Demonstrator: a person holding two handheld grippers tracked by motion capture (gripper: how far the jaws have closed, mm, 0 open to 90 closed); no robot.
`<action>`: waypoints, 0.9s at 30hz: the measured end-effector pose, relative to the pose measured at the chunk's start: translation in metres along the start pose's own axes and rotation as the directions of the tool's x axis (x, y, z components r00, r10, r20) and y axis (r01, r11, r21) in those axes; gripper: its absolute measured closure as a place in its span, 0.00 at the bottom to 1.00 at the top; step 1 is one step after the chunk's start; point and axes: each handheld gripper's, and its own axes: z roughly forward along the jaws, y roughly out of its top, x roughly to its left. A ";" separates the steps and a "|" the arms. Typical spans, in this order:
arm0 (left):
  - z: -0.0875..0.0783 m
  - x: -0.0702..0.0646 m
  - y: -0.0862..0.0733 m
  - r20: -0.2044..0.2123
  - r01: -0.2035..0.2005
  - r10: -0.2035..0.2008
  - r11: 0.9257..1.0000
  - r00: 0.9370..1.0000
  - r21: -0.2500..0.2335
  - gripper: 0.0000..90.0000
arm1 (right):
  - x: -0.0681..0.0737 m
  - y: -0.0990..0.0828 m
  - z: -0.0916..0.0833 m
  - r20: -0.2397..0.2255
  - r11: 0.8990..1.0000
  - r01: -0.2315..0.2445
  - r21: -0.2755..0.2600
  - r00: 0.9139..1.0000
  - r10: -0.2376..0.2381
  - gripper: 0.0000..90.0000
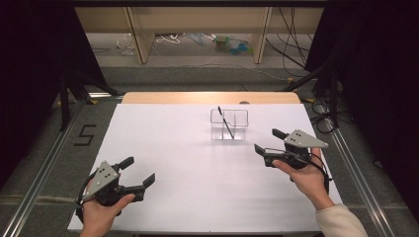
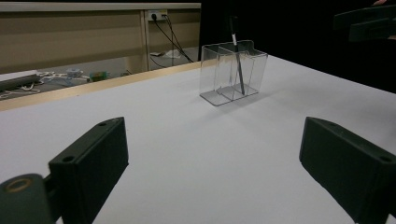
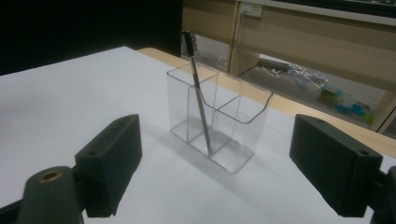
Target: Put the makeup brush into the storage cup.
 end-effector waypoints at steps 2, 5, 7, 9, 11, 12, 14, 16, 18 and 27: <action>0.000 0.000 0.000 0.001 -0.003 0.003 1.000 1.000 0.001 0.09 | 0.000 -0.002 -0.001 -0.002 1.000 0.013 -0.016 1.000 -0.013 0.21; -0.001 0.001 0.000 -0.003 -0.002 0.002 1.000 1.000 0.000 0.09 | 0.001 -0.007 -0.005 -0.009 1.000 0.016 -0.001 1.000 -0.016 0.21; -0.001 0.001 0.000 -0.003 -0.001 0.001 1.000 1.000 -0.001 0.09 | 0.002 -0.011 -0.008 -0.014 1.000 0.004 0.001 1.000 -0.004 0.21; -0.001 0.001 0.000 -0.003 -0.003 0.003 1.000 1.000 -0.001 0.09 | 0.002 -0.014 -0.012 -0.022 1.000 0.001 0.011 1.000 0.000 0.21; -0.001 0.001 0.000 -0.003 -0.005 0.005 1.000 1.000 -0.002 0.09 | 0.002 -0.018 -0.016 -0.019 1.000 -0.006 0.006 1.000 0.006 0.21; -0.001 0.001 0.001 -0.002 -0.005 0.005 1.000 1.000 -0.004 0.09 | 0.002 -0.020 -0.018 -0.025 1.000 -0.006 0.000 1.000 0.006 0.21; -0.001 0.001 0.001 -0.002 -0.003 0.003 1.000 1.000 -0.007 0.09 | 0.003 -0.024 -0.023 -0.026 1.000 -0.009 0.011 1.000 0.009 0.21; -0.001 0.001 0.001 0.000 -0.002 0.002 1.000 1.000 -0.008 0.09 | 0.004 -0.028 -0.028 -0.047 0.999 -0.029 0.031 0.998 0.031 0.21; -0.001 0.001 0.001 0.002 -0.001 0.001 1.000 1.000 -0.011 0.09 | 0.006 -0.032 -0.030 -0.044 0.999 -0.039 0.021 0.998 0.040 0.20; 0.000 0.001 0.000 0.007 -0.004 0.005 1.000 1.000 -0.014 0.08 | 0.009 -0.035 -0.032 -0.068 0.999 -0.043 0.029 0.997 0.045 0.20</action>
